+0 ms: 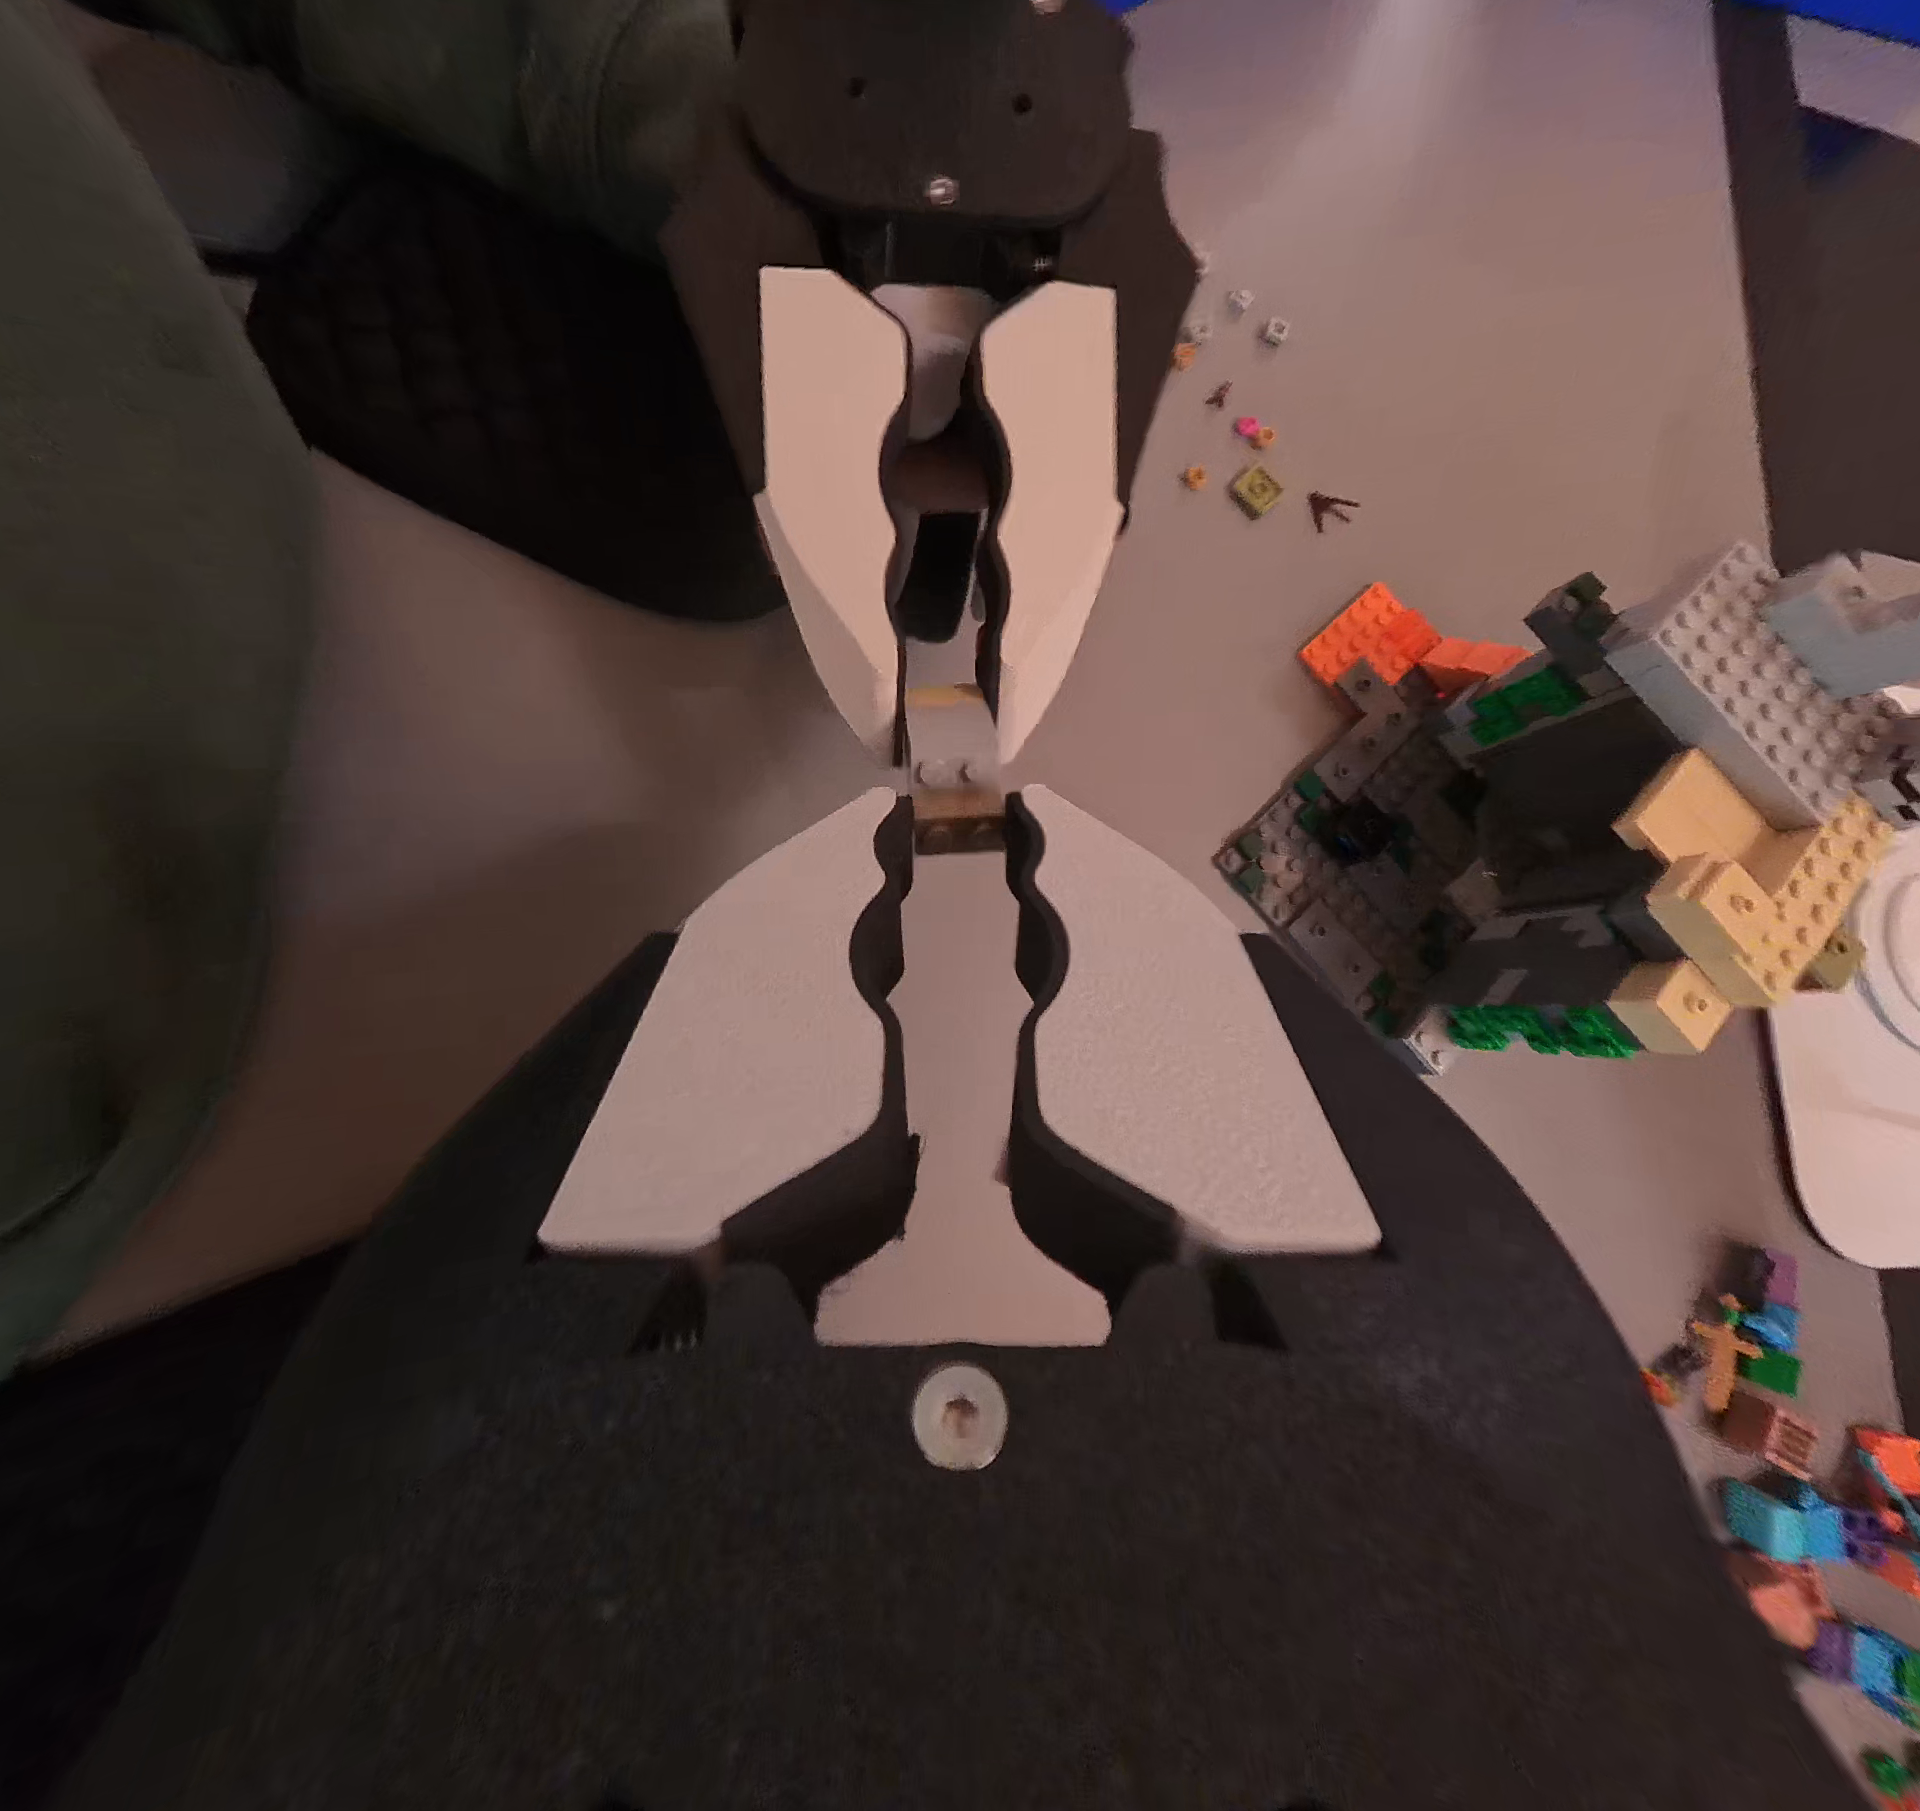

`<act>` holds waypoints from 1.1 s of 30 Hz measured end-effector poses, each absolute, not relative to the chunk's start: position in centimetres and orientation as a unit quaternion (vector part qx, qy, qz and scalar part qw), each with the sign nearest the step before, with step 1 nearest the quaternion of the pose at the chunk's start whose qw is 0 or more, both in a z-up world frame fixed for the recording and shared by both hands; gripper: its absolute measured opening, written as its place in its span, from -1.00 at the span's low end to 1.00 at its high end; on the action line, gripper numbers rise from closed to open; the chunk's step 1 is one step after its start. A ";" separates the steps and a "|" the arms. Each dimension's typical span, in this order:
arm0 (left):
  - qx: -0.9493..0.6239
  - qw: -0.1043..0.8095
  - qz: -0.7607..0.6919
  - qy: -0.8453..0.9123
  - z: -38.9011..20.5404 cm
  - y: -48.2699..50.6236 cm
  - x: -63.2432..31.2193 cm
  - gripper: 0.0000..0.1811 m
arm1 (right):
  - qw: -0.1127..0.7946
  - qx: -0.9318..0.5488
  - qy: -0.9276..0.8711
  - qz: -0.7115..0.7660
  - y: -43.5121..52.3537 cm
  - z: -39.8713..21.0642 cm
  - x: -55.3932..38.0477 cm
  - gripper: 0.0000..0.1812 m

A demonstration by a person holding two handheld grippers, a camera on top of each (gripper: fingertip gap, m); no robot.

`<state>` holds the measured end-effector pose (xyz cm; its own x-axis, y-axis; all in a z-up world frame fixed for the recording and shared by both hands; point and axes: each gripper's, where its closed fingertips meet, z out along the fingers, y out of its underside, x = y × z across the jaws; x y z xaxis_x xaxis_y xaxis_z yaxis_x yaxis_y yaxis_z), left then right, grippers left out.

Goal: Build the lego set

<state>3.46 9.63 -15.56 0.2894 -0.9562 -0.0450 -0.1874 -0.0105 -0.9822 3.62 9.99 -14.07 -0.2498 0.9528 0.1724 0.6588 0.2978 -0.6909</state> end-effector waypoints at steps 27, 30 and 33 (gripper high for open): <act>-0.689 0.498 -0.307 0.428 -18.3 12.5 1.9 -0.81 | 0.116 -0.797 -0.579 0.125 16.5 -25.2 8.2 -0.77; -0.689 0.497 -0.305 0.430 -18.4 12.4 1.9 -0.81 | 0.125 -0.790 -0.586 0.135 16.3 -24.8 8.0 -0.82; -0.685 0.498 -0.308 0.434 -18.2 12.3 2.0 -0.81 | 0.187 -0.730 -0.624 0.209 15.2 -22.0 6.2 -0.83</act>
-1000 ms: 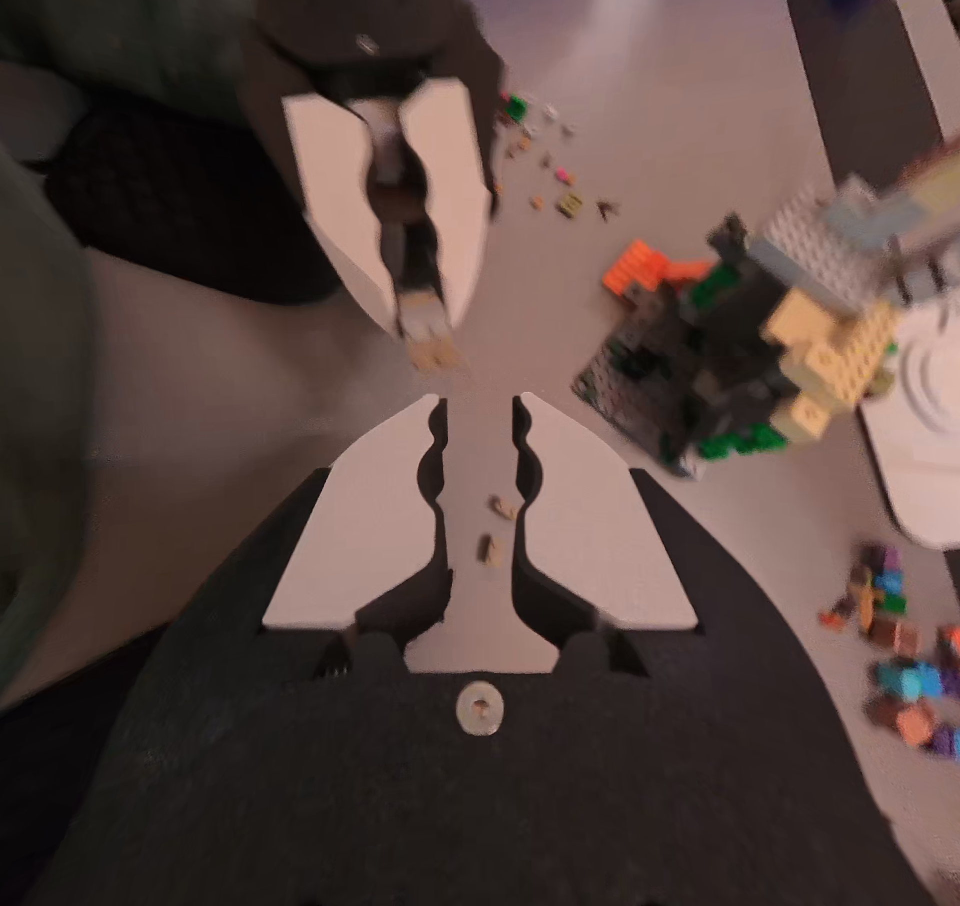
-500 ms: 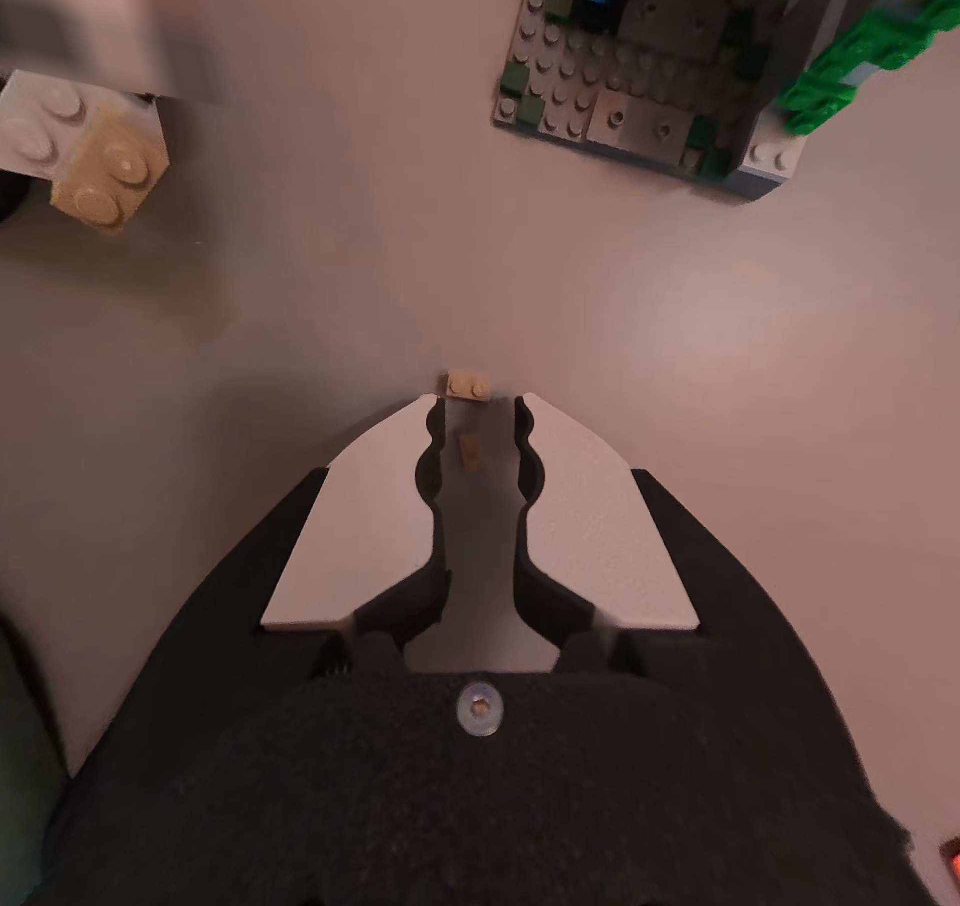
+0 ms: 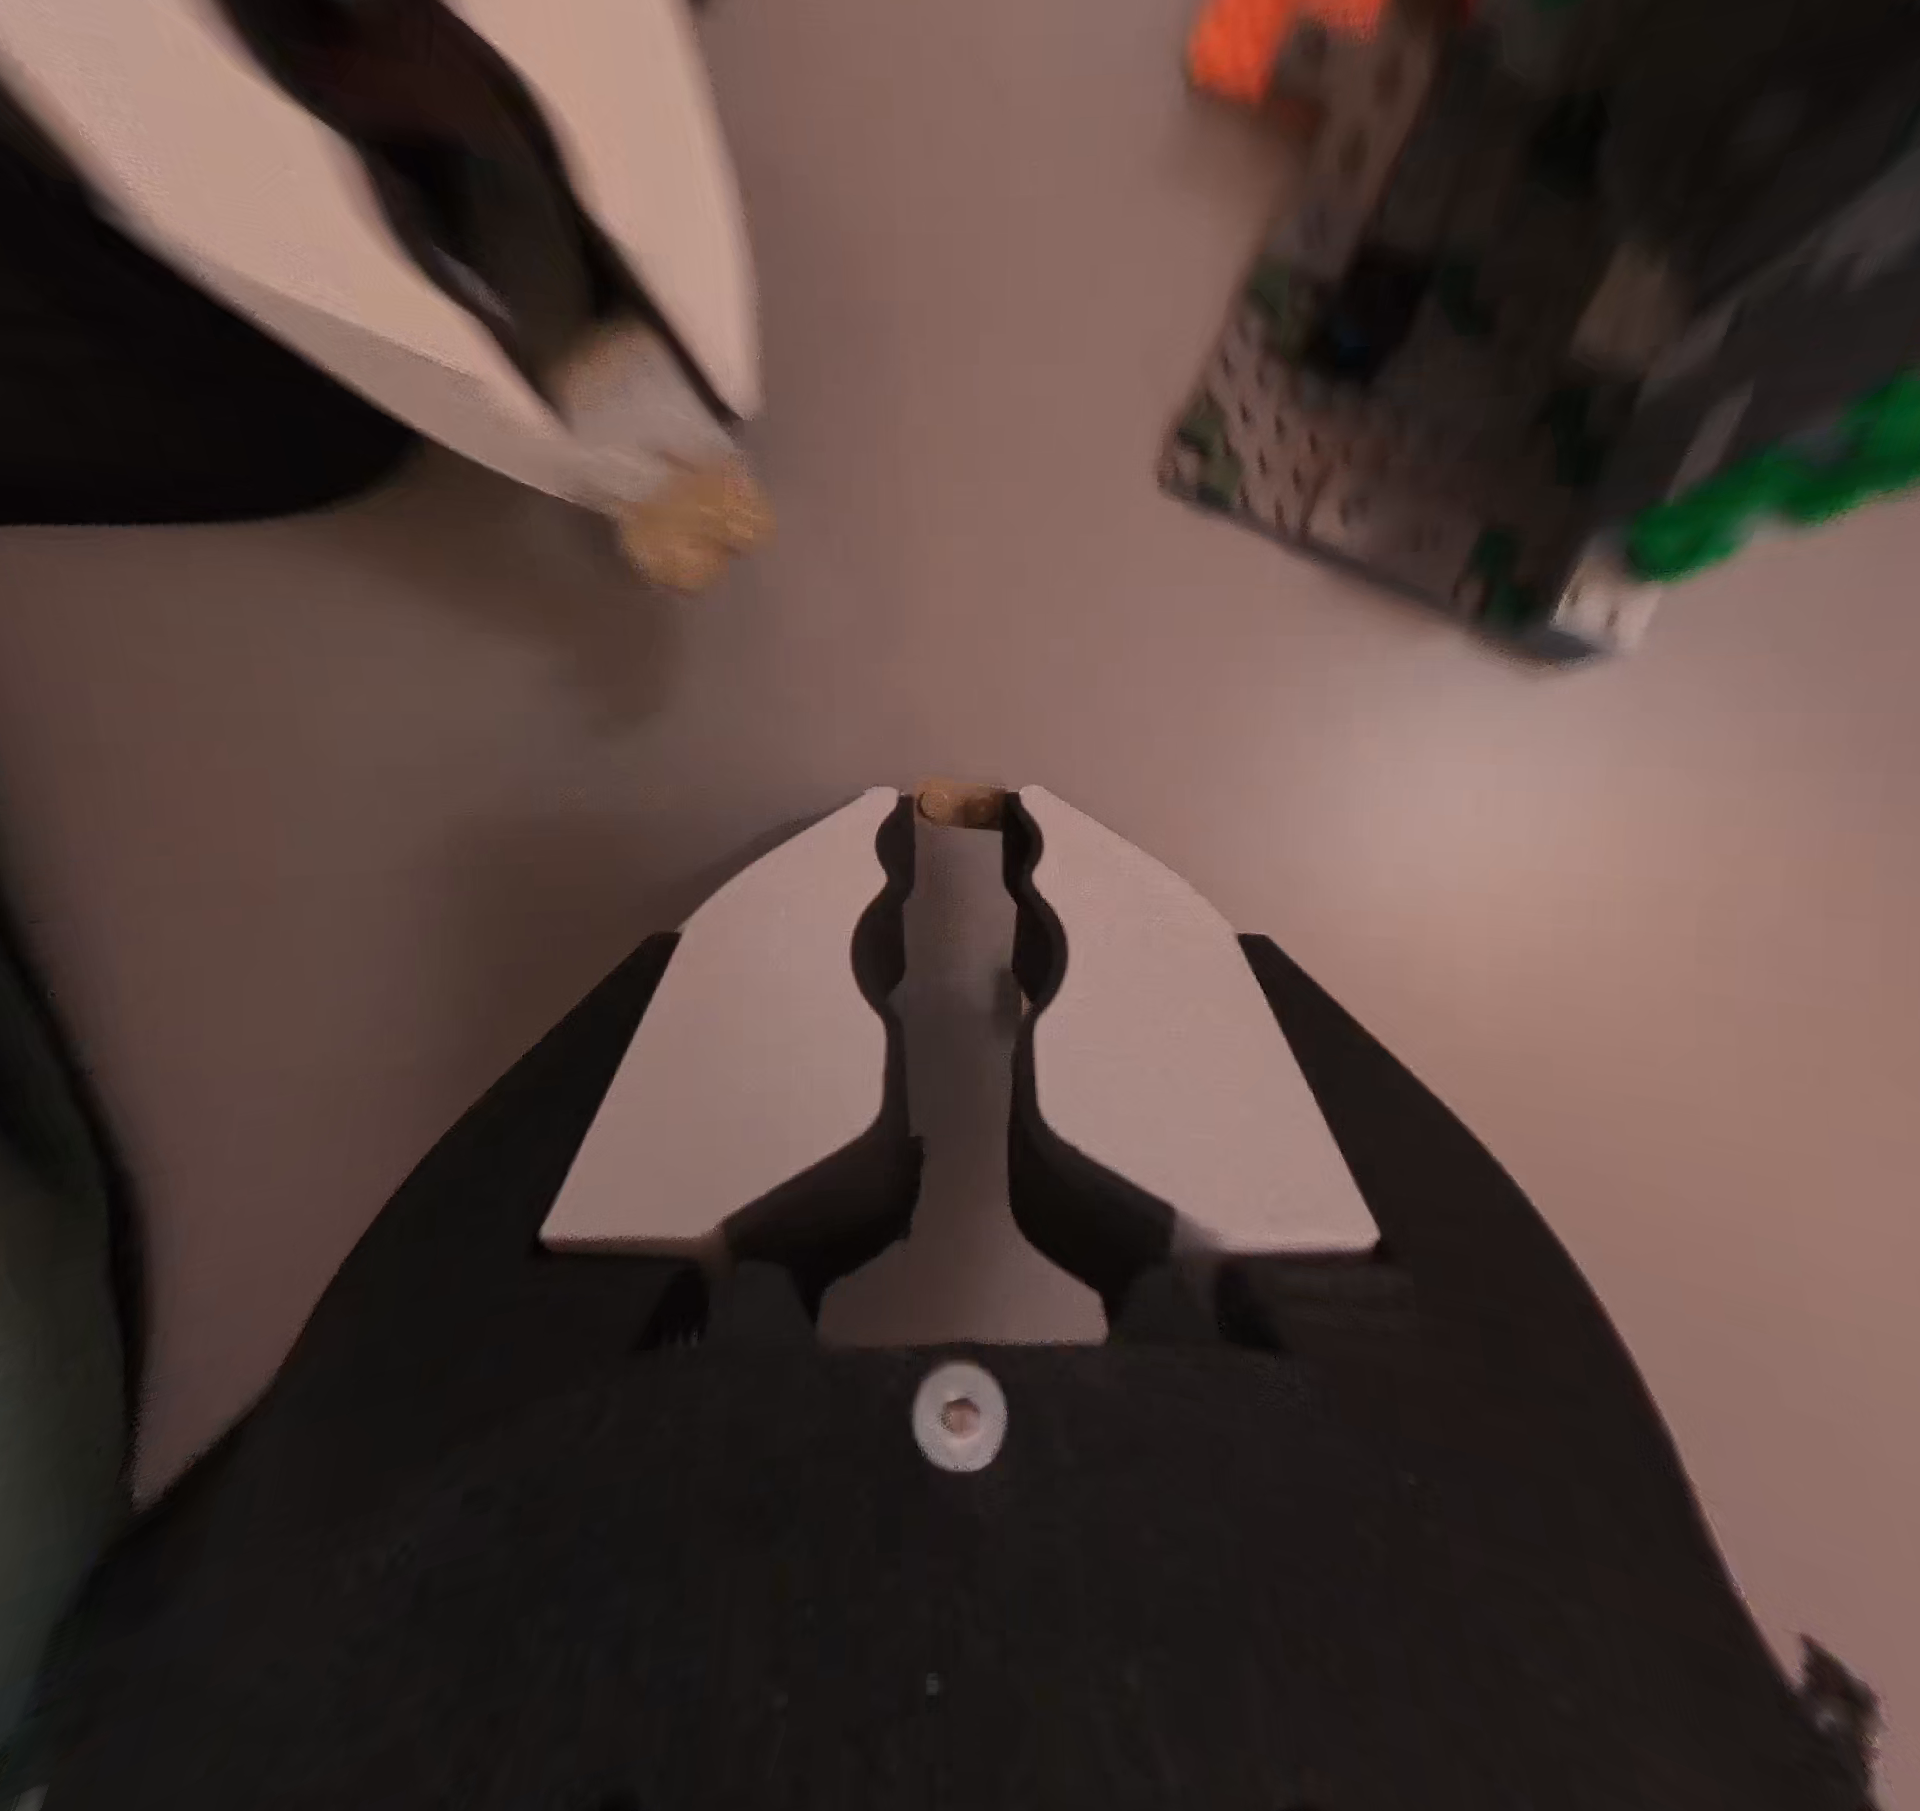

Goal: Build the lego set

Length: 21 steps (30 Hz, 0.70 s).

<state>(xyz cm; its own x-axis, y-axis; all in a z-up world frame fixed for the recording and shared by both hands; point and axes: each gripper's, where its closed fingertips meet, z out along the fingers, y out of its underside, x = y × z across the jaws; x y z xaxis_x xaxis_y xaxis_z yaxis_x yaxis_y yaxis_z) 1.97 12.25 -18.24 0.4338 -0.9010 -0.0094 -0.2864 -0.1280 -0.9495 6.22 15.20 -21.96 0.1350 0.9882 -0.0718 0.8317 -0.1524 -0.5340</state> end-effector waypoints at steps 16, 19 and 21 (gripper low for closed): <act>-0.652 0.494 -0.347 0.458 -17.5 10.7 3.0 -0.81 | 0.298 -0.537 -0.712 0.341 10.7 -14.4 3.3 -0.82; -0.648 0.493 -0.352 0.461 -17.4 10.5 3.1 -0.81 | 0.287 -0.538 -0.714 0.343 10.7 -14.9 3.4 -0.82; -0.646 0.492 -0.355 0.463 -17.4 10.4 3.1 -0.81 | 0.281 -0.538 -0.717 0.343 10.5 -15.1 3.4 -0.82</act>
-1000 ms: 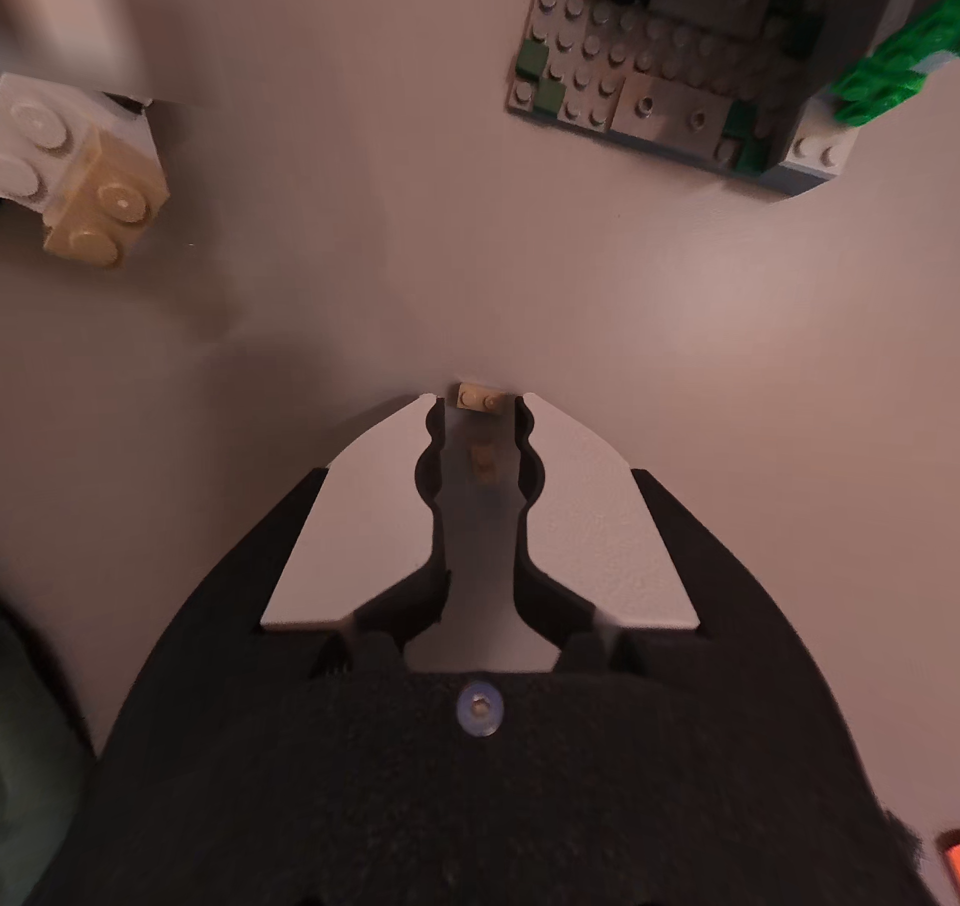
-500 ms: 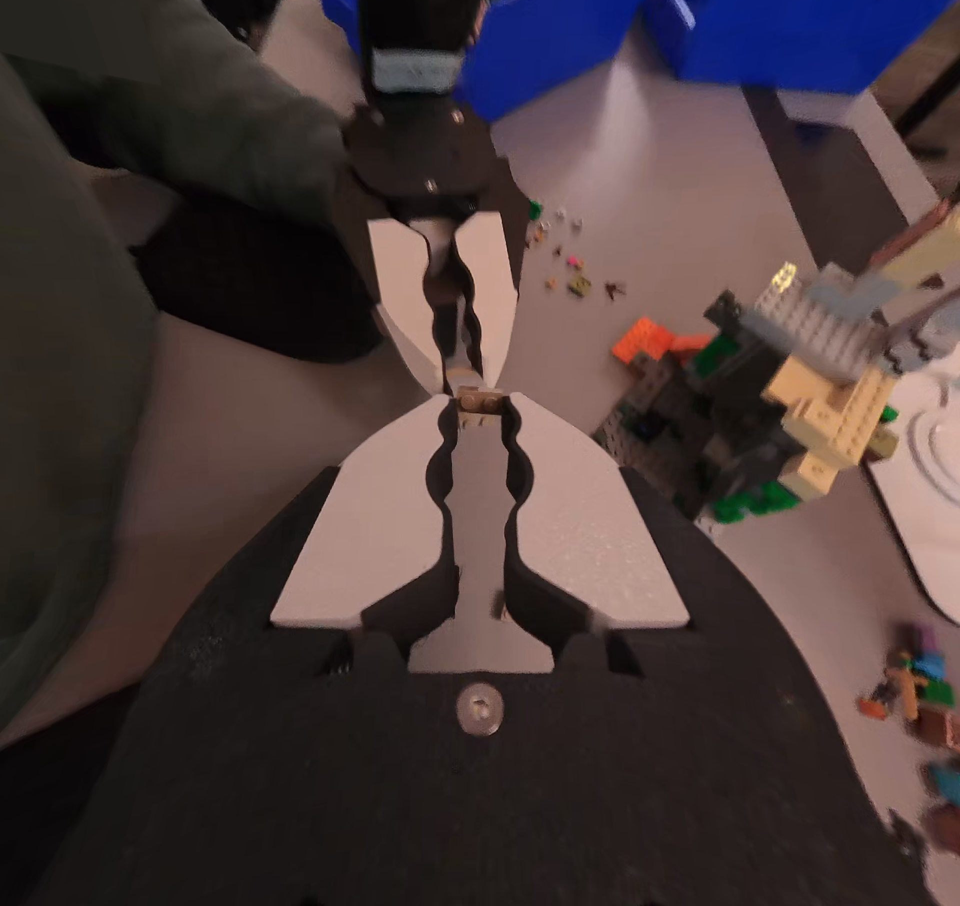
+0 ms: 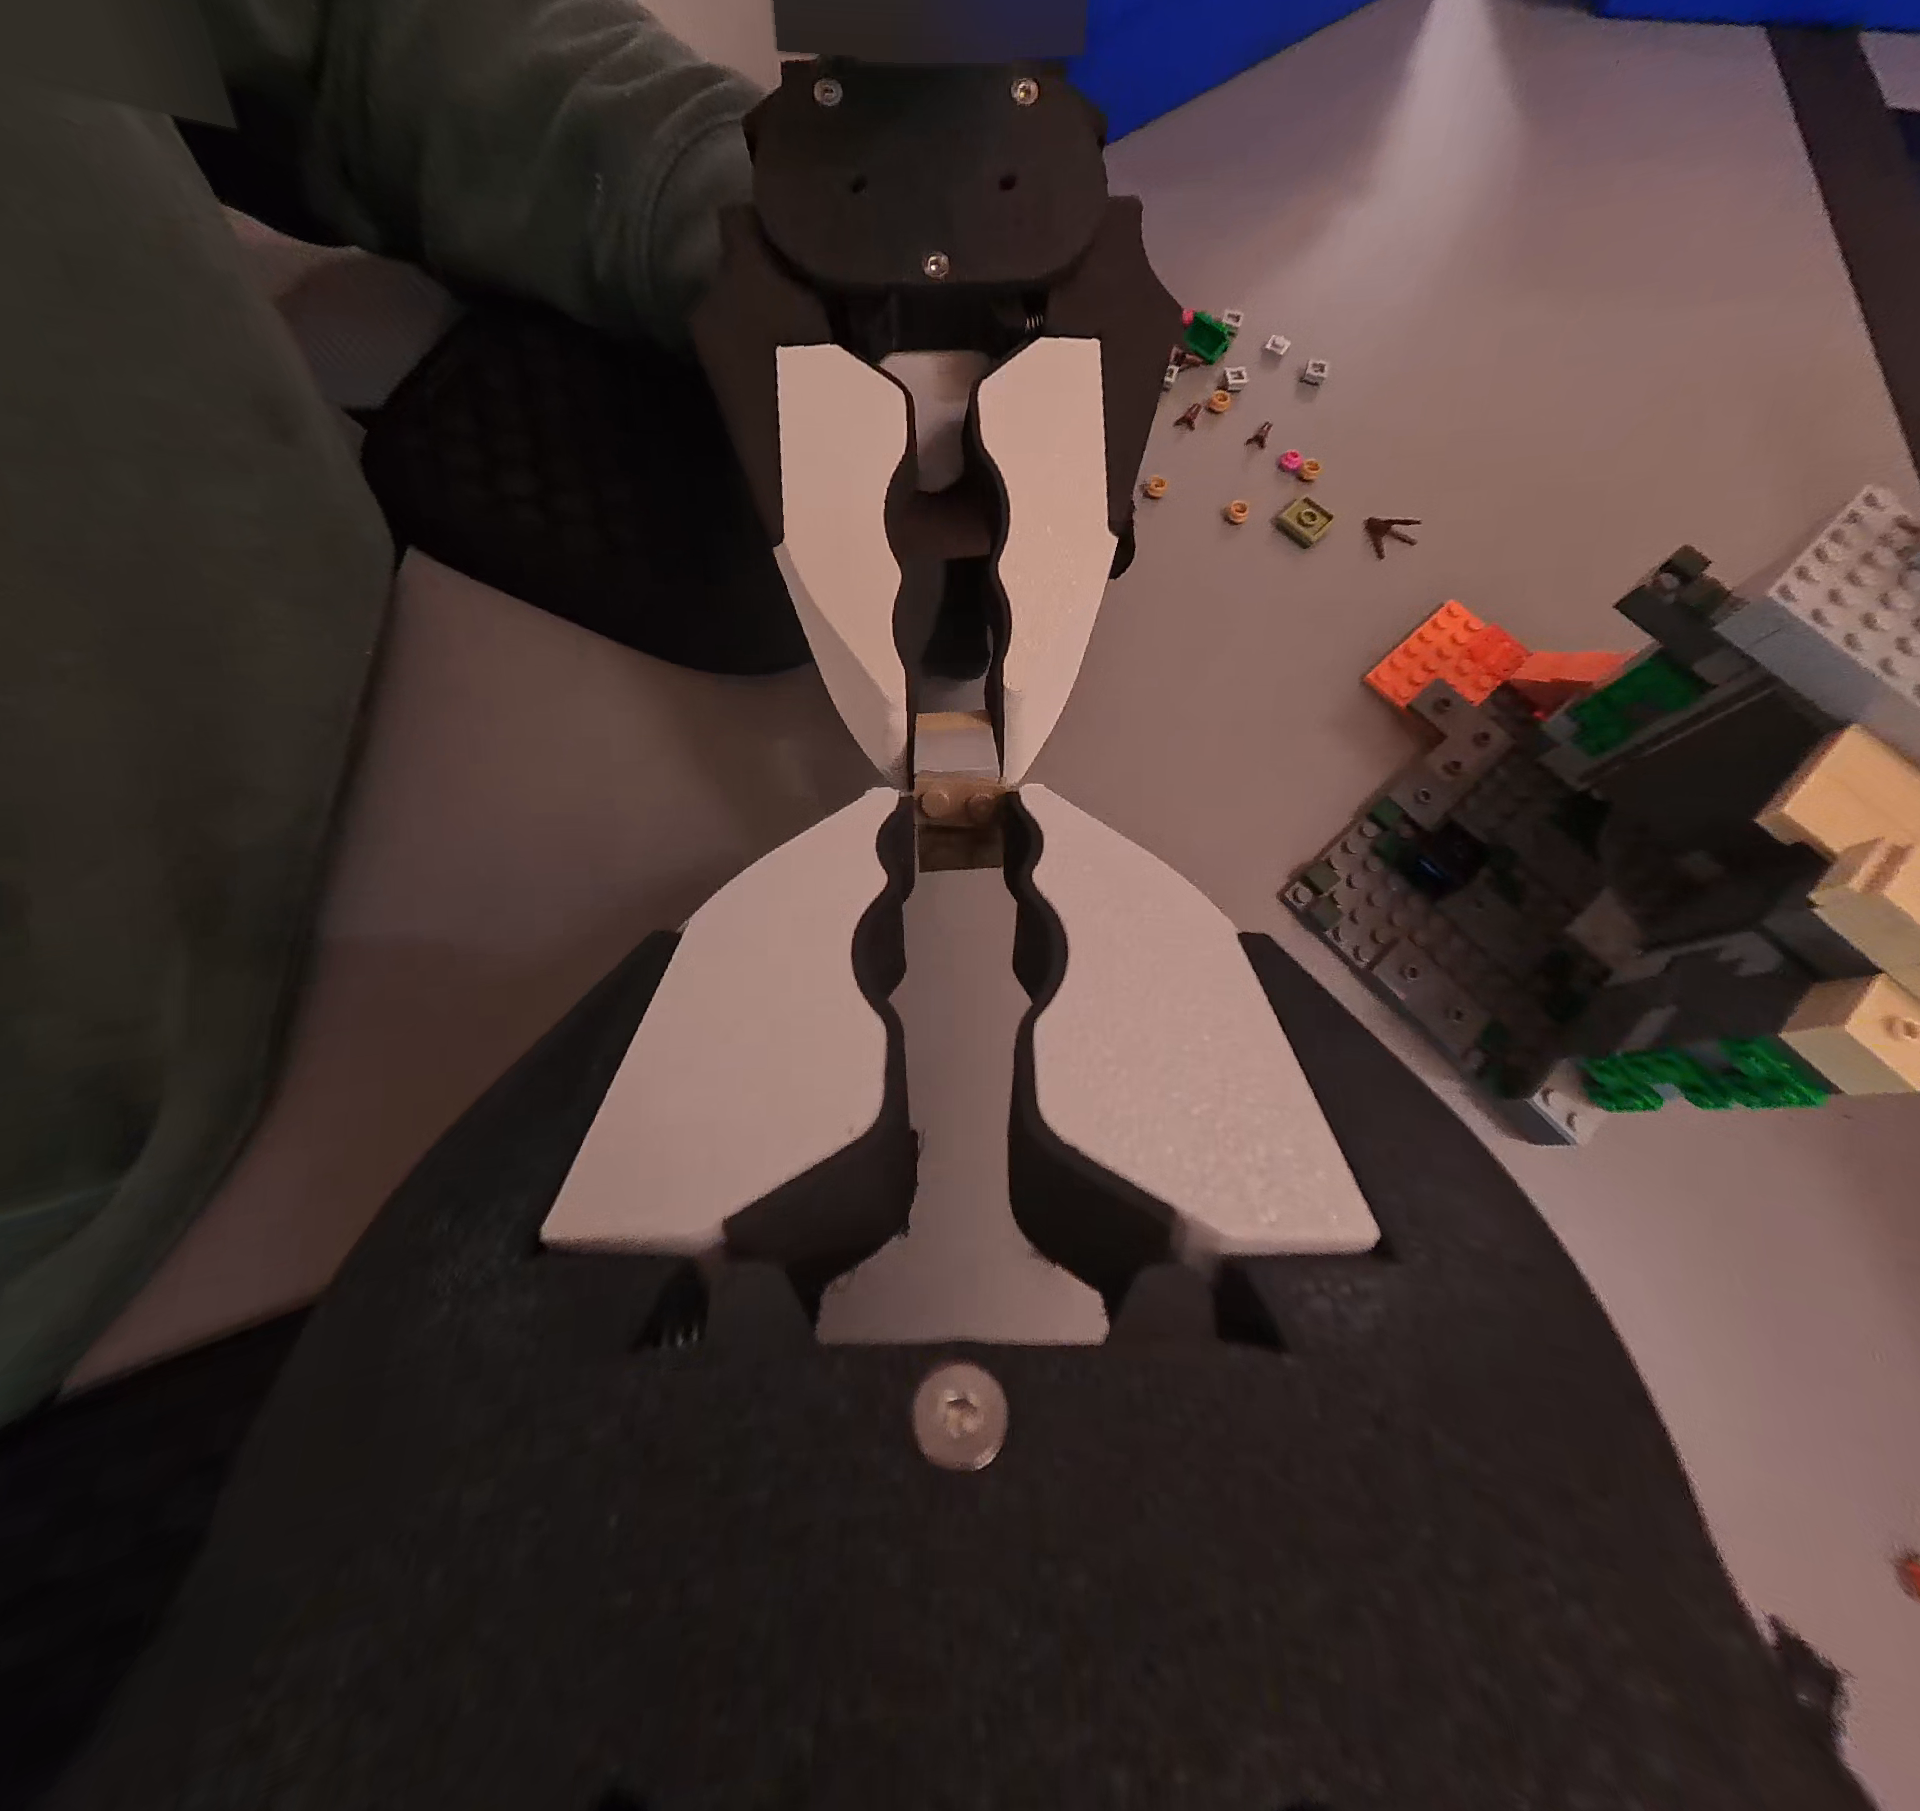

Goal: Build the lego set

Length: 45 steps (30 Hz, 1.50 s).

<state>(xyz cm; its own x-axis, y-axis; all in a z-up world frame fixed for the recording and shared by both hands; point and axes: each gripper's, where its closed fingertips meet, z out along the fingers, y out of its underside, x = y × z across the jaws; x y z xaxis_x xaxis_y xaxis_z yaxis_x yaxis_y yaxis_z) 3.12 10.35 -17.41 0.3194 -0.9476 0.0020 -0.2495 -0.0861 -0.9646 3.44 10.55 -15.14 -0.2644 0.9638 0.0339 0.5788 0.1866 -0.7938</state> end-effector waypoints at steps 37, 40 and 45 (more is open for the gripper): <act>-0.646 0.470 -0.375 0.470 -17.7 9.7 3.4 -0.81 | 0.272 -0.547 -0.722 0.326 10.2 -15.6 4.1 -0.83; -0.642 0.474 -0.378 0.469 -17.5 9.6 3.3 -0.81 | 0.272 -0.546 -0.718 0.335 10.1 -15.4 4.1 -0.83; -0.639 0.478 -0.380 0.468 -17.2 9.5 3.3 -0.81 | 0.287 -0.546 -0.706 0.348 9.9 -15.5 4.2 -0.83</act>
